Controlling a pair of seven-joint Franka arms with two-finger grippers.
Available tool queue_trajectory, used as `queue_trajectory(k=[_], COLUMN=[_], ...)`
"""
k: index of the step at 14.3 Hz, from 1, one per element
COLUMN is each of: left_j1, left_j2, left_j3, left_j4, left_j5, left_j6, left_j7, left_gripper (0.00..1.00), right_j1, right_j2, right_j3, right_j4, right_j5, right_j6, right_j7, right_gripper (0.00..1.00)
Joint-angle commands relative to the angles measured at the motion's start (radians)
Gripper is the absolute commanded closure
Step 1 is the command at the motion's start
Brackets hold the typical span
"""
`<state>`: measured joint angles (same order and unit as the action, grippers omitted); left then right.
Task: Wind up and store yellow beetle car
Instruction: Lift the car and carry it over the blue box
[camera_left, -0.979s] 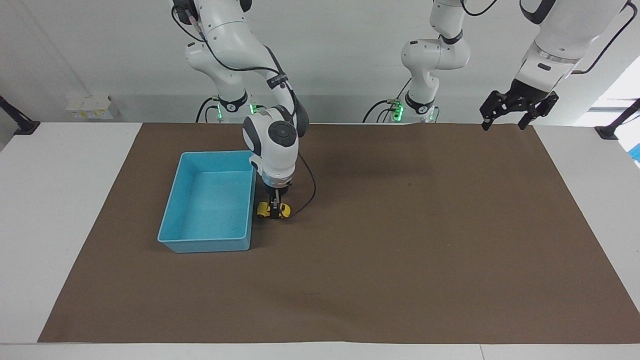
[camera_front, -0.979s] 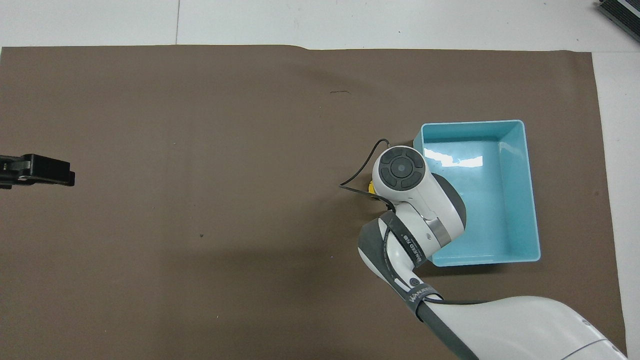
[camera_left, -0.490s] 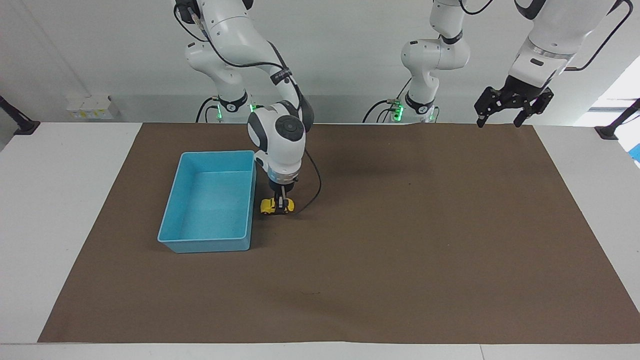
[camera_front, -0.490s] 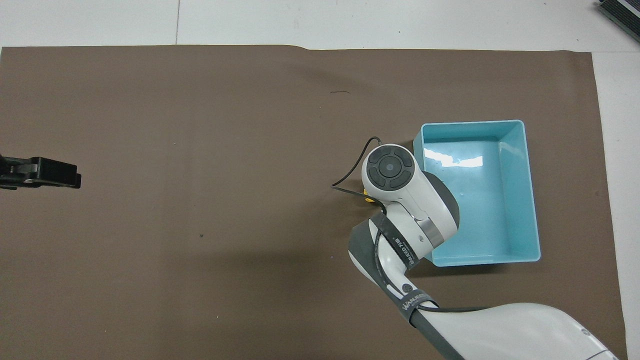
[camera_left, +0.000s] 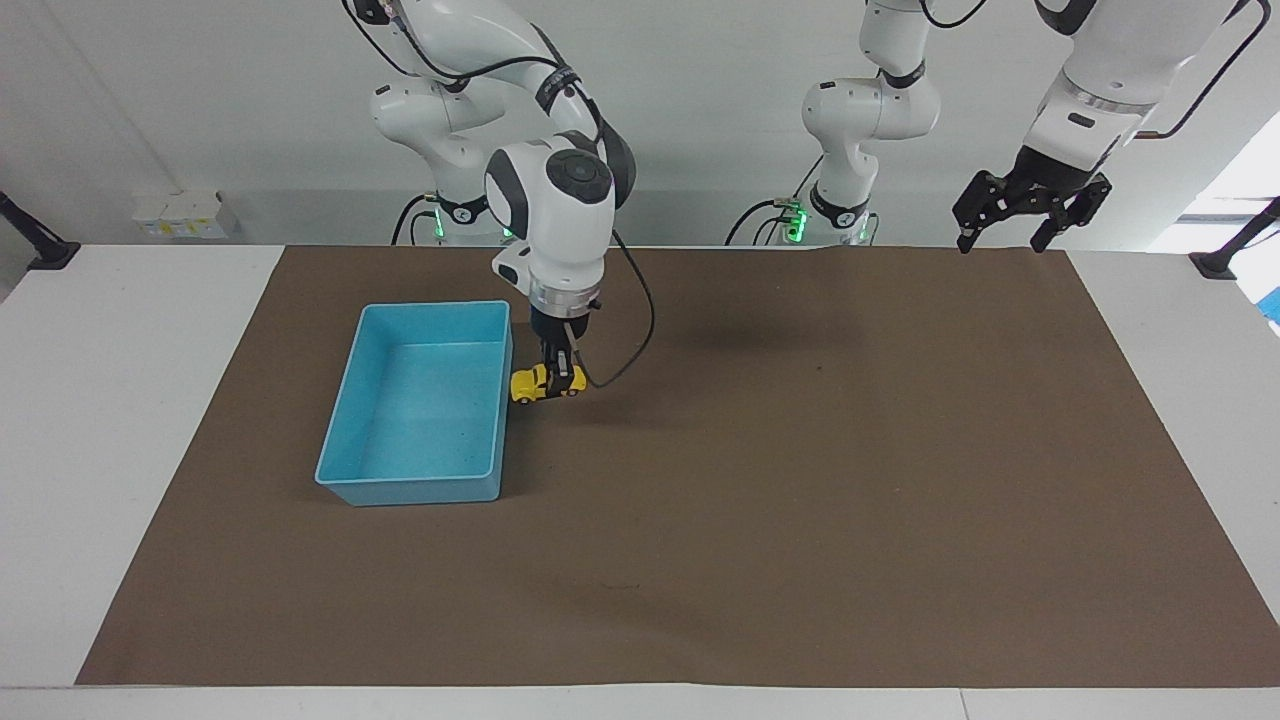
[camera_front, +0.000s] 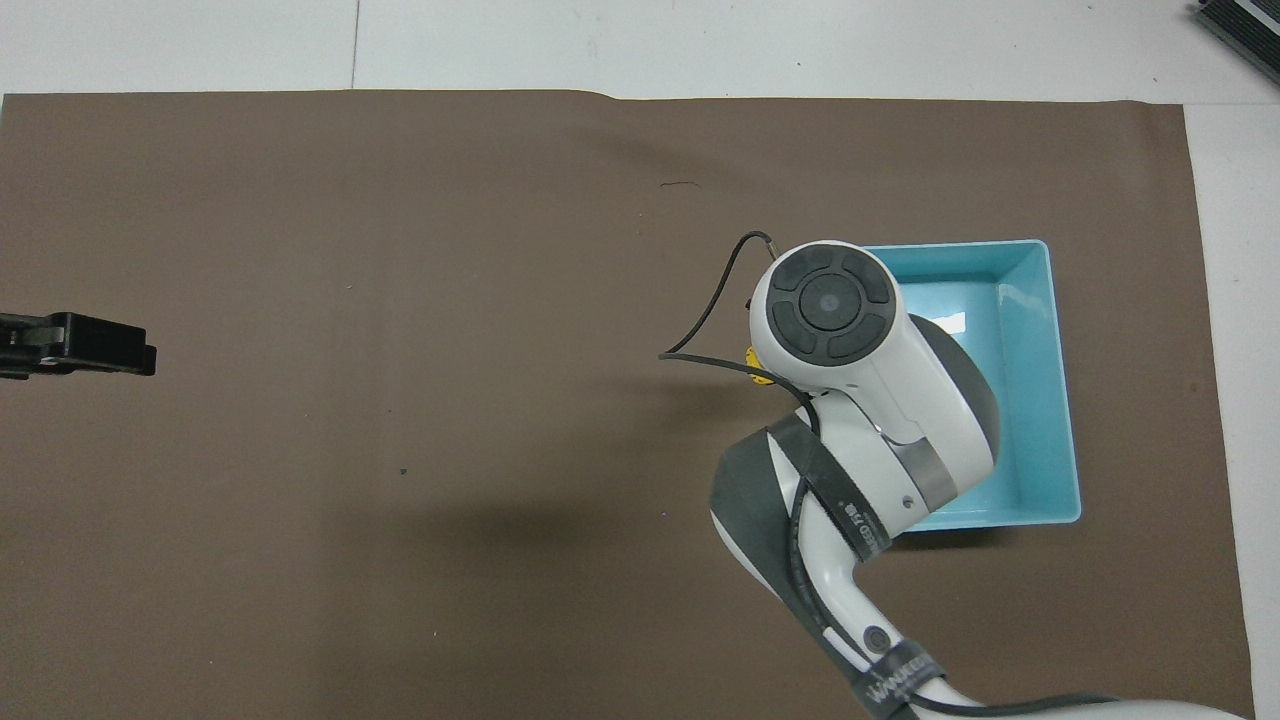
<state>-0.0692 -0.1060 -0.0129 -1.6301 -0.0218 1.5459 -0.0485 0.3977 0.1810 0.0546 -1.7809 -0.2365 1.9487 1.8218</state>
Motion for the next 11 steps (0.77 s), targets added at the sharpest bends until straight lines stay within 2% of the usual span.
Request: queue_trajectory(k=[1, 6, 11], left_j1=[0.011, 0.012, 0.011], left_j2=[-0.014, -0.011, -0.011], left_j3=[0.001, 0.002, 0.002], left_j4=[-0.016, -0.002, -0.002], left_j5=[-0.014, -0.012, -0.012], left_j6=[0.013, -0.023, -0.023], left_j7=[0.009, 0.009, 0.009], left_gripper=[0.0, 0.0, 0.0], right_j1=[-0.035, -0.132, -0.25], right_j2=[-0.054, -0.106, -0.144], right_j3=[-0.009, -0.009, -0.01], right_j4=[-0.008, -0.009, -0.018], right_j5=[-0.001, 0.002, 0.135], right_j6=[-0.039, -0.06, -0.076], right_j7=[-0.181, -0.51, -0.846], right_gripper=[1.0, 1.0, 1.0])
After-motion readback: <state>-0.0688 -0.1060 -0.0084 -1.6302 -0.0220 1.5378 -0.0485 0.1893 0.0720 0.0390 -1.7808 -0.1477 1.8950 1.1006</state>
